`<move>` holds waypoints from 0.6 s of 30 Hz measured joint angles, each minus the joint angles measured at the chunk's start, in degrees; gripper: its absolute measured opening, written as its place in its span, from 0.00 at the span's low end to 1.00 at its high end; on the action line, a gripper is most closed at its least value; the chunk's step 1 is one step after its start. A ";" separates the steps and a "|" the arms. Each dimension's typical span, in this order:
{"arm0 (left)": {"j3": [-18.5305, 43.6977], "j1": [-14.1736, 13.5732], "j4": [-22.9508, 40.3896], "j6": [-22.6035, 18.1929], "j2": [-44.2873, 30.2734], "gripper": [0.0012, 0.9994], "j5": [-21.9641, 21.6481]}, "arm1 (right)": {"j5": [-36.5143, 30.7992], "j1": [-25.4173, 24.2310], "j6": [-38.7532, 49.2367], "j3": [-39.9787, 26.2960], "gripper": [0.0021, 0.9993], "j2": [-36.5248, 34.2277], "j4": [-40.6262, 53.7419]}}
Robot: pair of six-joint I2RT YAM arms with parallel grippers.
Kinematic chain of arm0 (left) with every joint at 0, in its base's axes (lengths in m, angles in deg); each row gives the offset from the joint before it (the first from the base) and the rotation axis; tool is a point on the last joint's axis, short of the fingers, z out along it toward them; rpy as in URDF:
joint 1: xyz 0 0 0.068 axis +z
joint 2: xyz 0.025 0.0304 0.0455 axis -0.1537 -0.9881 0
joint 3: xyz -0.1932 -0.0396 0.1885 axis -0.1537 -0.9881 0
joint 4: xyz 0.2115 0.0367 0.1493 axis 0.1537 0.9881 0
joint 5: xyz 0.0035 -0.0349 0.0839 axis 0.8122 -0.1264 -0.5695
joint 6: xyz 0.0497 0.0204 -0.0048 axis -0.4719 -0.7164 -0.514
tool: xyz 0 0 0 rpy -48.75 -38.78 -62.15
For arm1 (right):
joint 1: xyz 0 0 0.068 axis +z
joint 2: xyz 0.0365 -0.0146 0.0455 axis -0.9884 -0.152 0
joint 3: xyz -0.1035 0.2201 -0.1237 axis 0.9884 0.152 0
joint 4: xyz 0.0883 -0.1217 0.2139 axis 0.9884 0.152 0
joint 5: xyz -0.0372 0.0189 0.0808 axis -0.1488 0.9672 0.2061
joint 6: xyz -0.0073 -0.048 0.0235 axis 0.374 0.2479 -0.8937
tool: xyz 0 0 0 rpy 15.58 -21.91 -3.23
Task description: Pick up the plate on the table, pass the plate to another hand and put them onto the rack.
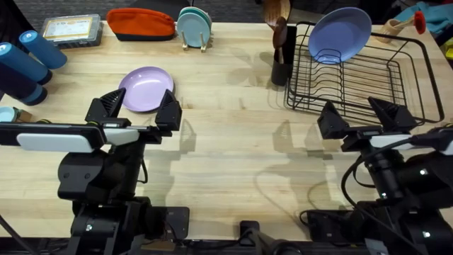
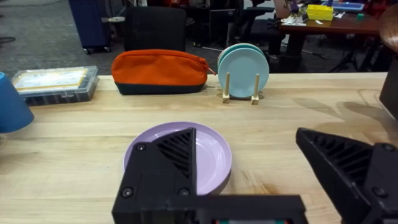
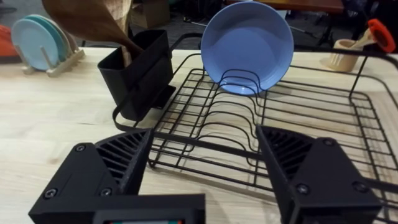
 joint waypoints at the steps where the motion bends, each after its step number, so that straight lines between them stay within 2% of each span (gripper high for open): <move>1: 0.00 0.00 0.11 -0.02 -0.02 1.00 -0.04 | 0.00 0.00 0.02 0.00 0.99 0.00 0.31; 8: 0.00 0.02 0.20 -0.02 -0.02 1.00 -0.17 | -0.09 0.00 0.00 -0.20 0.99 0.00 1.29; 9: 1.96 0.02 5.78 -0.01 -0.02 1.00 -0.48 | 0.17 0.00 0.01 -3.04 0.99 0.00 6.93; 13: 7.34 0.02 12.98 -0.72 -0.34 0.99 -3.14 | 0.36 0.00 0.08 -7.33 0.99 -1.23 14.07; 14: 13.90 0.02 13.75 -2.47 -3.43 0.99 -5.70 | 0.42 0.00 1.66 -15.03 0.99 -5.92 17.81; 18: 20.96 0.02 14.37 -3.48 -9.54 0.99 -6.89 | 0.49 -0.02 3.57 -25.66 0.99 -13.98 21.46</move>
